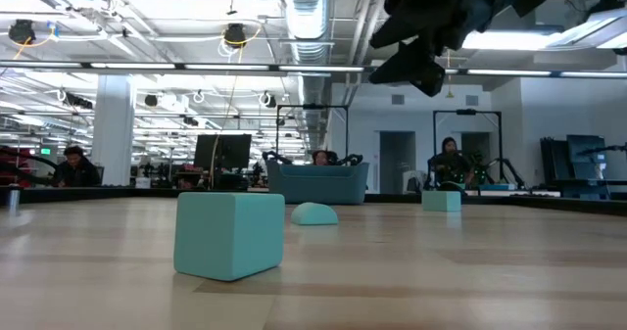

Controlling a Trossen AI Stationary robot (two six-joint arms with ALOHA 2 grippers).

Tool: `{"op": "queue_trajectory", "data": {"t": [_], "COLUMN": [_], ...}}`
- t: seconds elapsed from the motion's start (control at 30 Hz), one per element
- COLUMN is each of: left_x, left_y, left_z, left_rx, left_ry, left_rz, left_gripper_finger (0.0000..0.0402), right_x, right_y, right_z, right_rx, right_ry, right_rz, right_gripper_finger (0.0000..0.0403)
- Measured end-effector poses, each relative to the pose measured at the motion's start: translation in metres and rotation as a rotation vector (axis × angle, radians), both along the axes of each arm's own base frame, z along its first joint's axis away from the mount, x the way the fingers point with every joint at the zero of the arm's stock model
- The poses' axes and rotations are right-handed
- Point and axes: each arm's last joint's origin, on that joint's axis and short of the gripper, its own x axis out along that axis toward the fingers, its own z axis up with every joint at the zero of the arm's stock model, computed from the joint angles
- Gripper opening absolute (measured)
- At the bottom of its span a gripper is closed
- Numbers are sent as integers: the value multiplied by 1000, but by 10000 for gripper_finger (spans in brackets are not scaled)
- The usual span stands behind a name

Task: Sort & place blocks by color
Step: Put the brown block into the transparent bin, then put the top right light blue block into the gray bin

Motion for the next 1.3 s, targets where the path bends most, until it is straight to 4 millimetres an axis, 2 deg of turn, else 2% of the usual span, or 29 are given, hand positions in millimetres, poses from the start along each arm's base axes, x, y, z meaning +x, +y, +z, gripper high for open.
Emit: {"op": "queue_trajectory", "data": {"t": [0.33,0.53,0.8,0.9,1.03,1.1,1.3], "left_x": [0,-2,-1,2,13,20,45], "left_y": [2,3,3,6,16,25,57], "left_z": [-3,-2,-2,-1,7,17,52], "left_rx": [35,30,25,13,21,39,198], "left_ry": [16,61,71,70,-25,-110,-459], "left_rz": [-42,60,25,22,45,47,26], "left_gripper_finger": [287,293,358,371,370,366,358], "right_x": [-17,-25,-25,-26,-29,-31,-38], "right_y": [-18,-26,-31,-32,-35,-37,-49], "right_z": [17,20,17,16,13,10,3], "right_rx": [-6,-6,26,27,49,37,-17], "right_ry": [2,36,67,84,126,162,260], "right_rz": [-26,-52,-93,-97,-126,-131,-170], "right_gripper_finger": [244,244,244,244,244,244,244]}}
